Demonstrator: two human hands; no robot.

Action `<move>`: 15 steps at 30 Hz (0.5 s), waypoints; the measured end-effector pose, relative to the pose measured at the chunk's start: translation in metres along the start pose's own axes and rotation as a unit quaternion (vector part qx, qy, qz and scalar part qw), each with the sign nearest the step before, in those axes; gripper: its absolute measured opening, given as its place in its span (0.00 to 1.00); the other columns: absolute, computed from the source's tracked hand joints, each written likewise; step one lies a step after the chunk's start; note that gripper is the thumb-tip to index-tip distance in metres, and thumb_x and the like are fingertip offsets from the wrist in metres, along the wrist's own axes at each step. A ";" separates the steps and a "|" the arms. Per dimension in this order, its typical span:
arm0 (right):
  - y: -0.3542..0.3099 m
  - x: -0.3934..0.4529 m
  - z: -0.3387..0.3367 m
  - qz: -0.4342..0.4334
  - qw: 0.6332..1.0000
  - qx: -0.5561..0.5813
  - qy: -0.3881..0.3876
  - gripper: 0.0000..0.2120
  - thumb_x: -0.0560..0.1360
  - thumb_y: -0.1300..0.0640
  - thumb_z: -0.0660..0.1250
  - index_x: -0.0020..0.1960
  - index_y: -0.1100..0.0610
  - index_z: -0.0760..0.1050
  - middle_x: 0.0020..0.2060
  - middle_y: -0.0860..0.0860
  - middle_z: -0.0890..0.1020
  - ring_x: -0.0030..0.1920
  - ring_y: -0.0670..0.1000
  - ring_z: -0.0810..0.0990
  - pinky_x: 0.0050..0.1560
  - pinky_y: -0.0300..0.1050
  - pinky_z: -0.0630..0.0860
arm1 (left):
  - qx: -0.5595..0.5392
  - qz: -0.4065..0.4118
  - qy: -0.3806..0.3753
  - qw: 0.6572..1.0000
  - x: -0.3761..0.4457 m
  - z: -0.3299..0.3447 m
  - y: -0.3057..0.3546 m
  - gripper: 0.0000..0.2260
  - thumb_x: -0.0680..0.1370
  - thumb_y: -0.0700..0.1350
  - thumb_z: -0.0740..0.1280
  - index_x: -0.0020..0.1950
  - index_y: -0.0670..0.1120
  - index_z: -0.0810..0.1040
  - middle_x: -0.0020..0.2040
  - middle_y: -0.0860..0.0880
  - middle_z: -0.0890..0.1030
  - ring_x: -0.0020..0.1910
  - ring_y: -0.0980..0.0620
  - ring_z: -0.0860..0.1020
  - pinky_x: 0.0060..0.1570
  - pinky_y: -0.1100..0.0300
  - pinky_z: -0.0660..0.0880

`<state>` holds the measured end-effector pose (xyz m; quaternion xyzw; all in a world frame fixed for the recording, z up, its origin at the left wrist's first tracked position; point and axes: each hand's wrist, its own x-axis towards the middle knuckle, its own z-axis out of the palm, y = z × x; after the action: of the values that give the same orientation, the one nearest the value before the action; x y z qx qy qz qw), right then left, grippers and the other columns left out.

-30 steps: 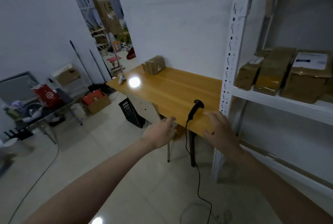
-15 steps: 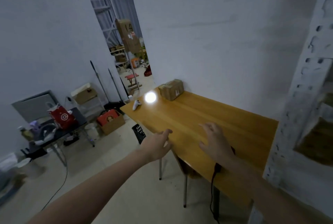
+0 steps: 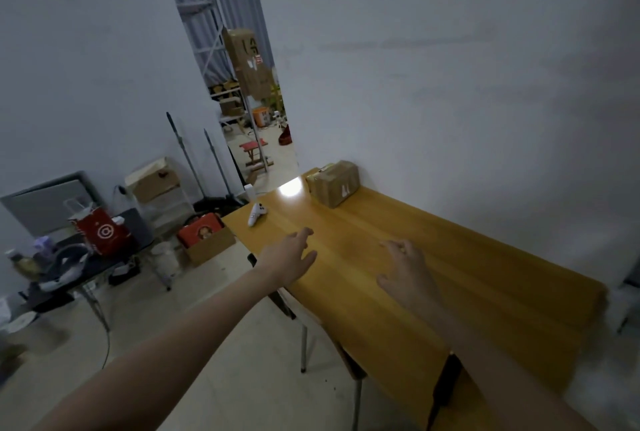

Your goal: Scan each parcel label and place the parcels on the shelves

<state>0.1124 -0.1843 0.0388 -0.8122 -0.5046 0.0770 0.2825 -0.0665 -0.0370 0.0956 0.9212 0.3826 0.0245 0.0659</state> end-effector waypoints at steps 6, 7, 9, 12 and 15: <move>-0.001 0.074 0.038 0.037 0.999 -0.023 -0.004 0.27 0.74 0.52 0.67 0.72 0.51 0.64 0.65 0.52 0.66 0.63 0.54 0.67 0.54 0.47 0.76 | 0.014 0.026 0.016 0.999 0.084 0.018 -0.045 0.22 0.82 0.56 0.57 0.74 0.50 0.61 0.65 0.48 0.75 0.57 0.49 0.78 0.48 0.51 0.79; -0.002 0.092 0.046 0.044 0.999 -0.027 -0.007 0.28 0.74 0.53 0.67 0.72 0.51 0.64 0.65 0.53 0.66 0.63 0.54 0.67 0.54 0.47 0.76 | 0.020 0.030 0.016 0.999 0.103 0.021 -0.055 0.22 0.82 0.56 0.57 0.74 0.50 0.61 0.65 0.48 0.75 0.56 0.49 0.78 0.47 0.50 0.79; -0.007 0.133 0.064 0.057 0.998 -0.024 -0.009 0.28 0.74 0.54 0.68 0.72 0.51 0.64 0.65 0.53 0.66 0.63 0.54 0.68 0.55 0.48 0.76 | 0.027 0.042 0.014 0.999 0.145 0.030 -0.079 0.22 0.82 0.56 0.57 0.74 0.49 0.61 0.65 0.48 0.75 0.55 0.48 0.79 0.45 0.50 0.80; -0.016 0.205 0.099 0.065 0.998 -0.017 -0.009 0.28 0.74 0.53 0.68 0.72 0.50 0.64 0.65 0.53 0.66 0.63 0.54 0.68 0.57 0.48 0.74 | 0.037 0.064 0.004 0.997 0.214 0.037 -0.124 0.23 0.82 0.56 0.57 0.75 0.48 0.60 0.66 0.47 0.75 0.54 0.48 0.79 0.41 0.52 0.79; -0.024 0.279 0.135 0.084 0.996 -0.002 -0.012 0.28 0.74 0.52 0.67 0.72 0.50 0.63 0.65 0.52 0.65 0.63 0.54 0.68 0.59 0.48 0.73 | 0.042 0.068 -0.019 0.997 0.283 0.042 -0.174 0.24 0.83 0.55 0.56 0.76 0.47 0.59 0.67 0.47 0.74 0.53 0.48 0.79 0.40 0.53 0.79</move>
<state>0.1722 0.1159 -0.0159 -0.8513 -0.4383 0.1089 0.2672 0.0151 0.2808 0.0276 0.9474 0.3183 -0.0046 0.0320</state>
